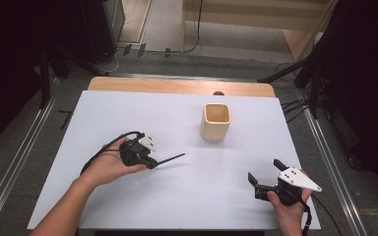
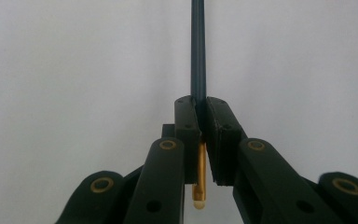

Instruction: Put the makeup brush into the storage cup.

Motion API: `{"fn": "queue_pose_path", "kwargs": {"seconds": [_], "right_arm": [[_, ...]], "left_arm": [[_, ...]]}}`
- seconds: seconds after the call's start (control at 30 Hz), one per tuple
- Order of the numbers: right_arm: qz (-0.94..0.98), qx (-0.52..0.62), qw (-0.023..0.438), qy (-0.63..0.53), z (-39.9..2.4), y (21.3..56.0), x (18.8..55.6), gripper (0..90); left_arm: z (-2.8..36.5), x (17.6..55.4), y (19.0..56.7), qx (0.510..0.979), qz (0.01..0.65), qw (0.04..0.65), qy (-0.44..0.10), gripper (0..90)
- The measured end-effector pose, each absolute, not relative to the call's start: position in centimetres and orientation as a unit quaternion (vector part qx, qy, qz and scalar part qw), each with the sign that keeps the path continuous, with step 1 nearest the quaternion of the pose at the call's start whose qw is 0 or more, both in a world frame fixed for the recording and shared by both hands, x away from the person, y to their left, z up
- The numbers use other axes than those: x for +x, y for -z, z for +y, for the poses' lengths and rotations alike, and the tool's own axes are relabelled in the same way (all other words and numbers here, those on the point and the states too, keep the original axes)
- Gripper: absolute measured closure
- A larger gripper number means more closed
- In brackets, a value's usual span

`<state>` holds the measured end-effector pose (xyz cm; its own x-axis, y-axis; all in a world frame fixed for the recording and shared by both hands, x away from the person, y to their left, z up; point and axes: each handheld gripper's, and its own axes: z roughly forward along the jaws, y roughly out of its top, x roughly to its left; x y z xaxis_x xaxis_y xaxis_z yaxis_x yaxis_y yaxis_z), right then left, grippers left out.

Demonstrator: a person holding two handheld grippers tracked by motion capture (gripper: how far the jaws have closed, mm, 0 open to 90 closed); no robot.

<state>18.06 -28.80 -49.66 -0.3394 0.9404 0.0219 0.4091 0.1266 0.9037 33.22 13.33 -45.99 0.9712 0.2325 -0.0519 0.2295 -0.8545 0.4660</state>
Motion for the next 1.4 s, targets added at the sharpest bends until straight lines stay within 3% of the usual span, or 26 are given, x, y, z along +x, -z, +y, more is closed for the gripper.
{"fn": "queue_pose_path", "kwargs": {"seconds": [0.33,0.83,1.4], "right_arm": [[0.686,0.483,0.288,-0.461,-27.7,49.0,17.8,1.0],[0.690,0.462,0.285,-0.478,-24.5,47.5,18.1,3.3],[0.684,0.457,0.260,-0.505,-19.6,45.7,19.3,4.5]], "left_arm": [[14.0,32.0,45.7,0.941,0.142,0.307,-0.019,84.5],[14.9,29.6,45.8,0.873,0.201,0.443,-0.045,84.6],[14.4,28.6,46.5,0.833,0.228,0.501,-0.043,84.6]]}}
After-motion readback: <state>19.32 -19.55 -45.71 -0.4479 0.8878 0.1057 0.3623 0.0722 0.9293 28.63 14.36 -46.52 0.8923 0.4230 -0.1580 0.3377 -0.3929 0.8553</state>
